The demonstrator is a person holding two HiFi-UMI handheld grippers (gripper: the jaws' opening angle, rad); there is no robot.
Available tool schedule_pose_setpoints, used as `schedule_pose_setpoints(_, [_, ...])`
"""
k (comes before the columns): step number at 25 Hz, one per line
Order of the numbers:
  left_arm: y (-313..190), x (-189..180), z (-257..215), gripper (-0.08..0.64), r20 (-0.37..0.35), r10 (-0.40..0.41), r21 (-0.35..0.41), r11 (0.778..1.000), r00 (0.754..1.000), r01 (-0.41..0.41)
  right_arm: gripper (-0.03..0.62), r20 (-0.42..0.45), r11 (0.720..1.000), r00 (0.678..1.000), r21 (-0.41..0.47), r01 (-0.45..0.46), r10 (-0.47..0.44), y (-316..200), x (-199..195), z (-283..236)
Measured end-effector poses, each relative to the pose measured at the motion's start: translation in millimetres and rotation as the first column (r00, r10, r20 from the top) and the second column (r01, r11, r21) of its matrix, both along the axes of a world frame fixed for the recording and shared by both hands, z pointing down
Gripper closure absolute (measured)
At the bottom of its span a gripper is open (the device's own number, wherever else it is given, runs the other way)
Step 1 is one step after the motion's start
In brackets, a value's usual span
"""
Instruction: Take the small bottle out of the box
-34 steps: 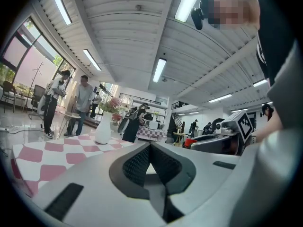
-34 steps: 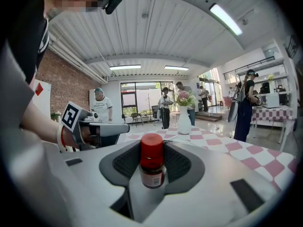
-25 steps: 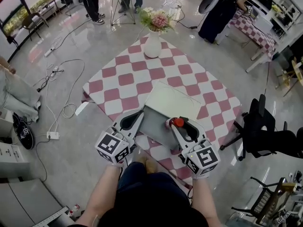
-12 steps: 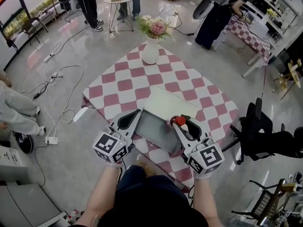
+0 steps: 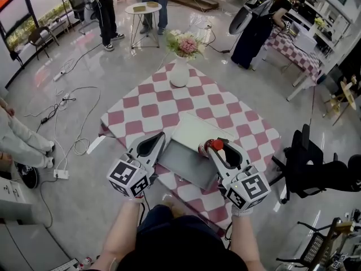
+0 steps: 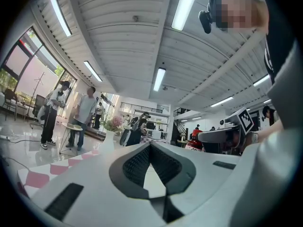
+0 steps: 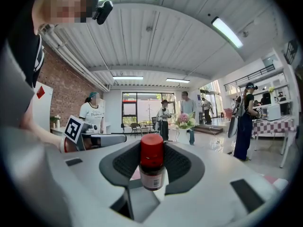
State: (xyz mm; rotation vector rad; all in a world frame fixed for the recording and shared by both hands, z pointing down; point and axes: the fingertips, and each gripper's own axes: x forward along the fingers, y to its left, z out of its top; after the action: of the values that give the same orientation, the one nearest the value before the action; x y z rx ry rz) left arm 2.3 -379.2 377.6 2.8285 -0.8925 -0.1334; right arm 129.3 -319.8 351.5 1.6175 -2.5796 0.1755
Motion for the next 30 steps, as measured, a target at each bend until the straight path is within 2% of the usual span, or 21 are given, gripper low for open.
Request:
schedule_pose_setpoints(18, [-7.7, -15.1, -34.5, 0.557, -0.019, -0.016, 0.036, 0.999, 1.000, 0.017, 0.446, 0.009, 0.999, 1.000, 0.036, 0.008, -0.008, -8.5, -3.2, -32.2])
schedule_pose_setpoints(30, [-13.3, -15.7, -54.8, 0.557, -0.017, -0.011, 0.072, 0.997, 1.000, 0.012, 0.446, 0.028, 0.998, 0.999, 0.067, -0.018, 0.016, -12.9, 3.2, -46.1])
